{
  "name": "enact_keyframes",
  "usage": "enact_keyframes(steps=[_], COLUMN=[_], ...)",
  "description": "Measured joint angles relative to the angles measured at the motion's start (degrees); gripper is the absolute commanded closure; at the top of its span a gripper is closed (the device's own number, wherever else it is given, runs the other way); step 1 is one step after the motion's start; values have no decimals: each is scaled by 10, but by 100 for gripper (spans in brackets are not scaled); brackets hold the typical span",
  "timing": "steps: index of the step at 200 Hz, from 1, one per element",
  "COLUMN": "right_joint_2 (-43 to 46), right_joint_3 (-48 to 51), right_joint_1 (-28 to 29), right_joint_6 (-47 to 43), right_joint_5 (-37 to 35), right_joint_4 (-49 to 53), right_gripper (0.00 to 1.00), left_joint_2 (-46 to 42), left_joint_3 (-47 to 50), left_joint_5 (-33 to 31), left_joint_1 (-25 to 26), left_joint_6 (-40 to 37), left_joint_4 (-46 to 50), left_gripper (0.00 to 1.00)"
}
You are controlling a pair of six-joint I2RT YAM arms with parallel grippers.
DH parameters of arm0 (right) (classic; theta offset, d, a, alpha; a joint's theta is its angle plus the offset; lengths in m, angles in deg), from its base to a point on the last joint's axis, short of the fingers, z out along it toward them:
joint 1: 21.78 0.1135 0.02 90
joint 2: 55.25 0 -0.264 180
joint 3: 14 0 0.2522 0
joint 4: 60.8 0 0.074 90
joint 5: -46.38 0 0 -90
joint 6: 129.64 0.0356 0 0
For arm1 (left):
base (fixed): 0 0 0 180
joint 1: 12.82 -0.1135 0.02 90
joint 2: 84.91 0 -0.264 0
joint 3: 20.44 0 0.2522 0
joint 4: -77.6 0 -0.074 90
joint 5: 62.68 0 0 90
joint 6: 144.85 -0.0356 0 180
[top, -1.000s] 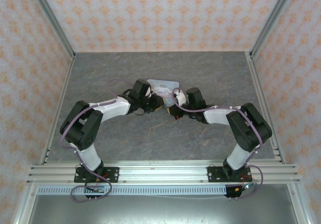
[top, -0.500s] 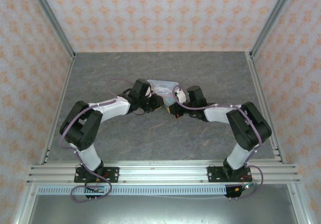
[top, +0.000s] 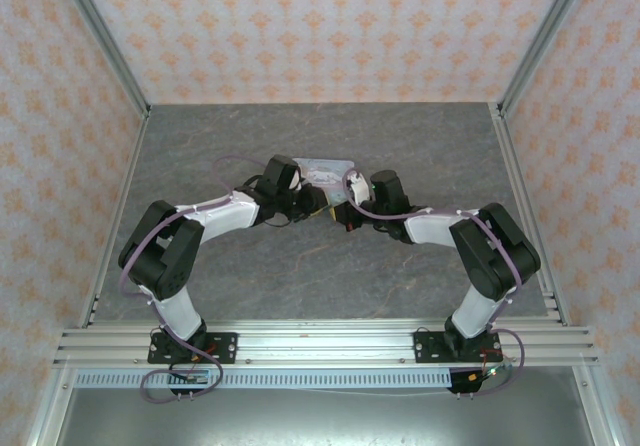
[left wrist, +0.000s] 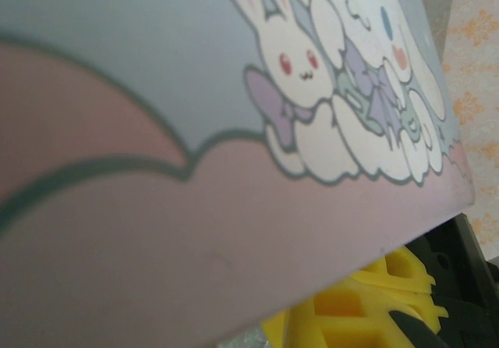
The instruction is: Unlock the padlock with the key
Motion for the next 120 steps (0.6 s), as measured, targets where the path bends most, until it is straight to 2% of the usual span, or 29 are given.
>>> enact_keyframes(steps=[43, 93, 120], right_joint_2=[-2, -2, -1], right_joint_3=[2, 27, 29], right_joint_1=[-3, -2, 2], right_joint_6=[44, 62, 71], right_joint_5=[-9, -16, -12], right_joint_4=[-37, -68, -62], right_gripper=[100, 100, 100], left_joint_2=[1, 9, 11], left_joint_3=[0, 2, 11], left_joint_5=[1, 5, 7], left_joint_1=[-6, -5, 1], left_joint_6=[25, 35, 36], left_joint_4=[-30, -36, -36], left_gripper=[83, 67, 62])
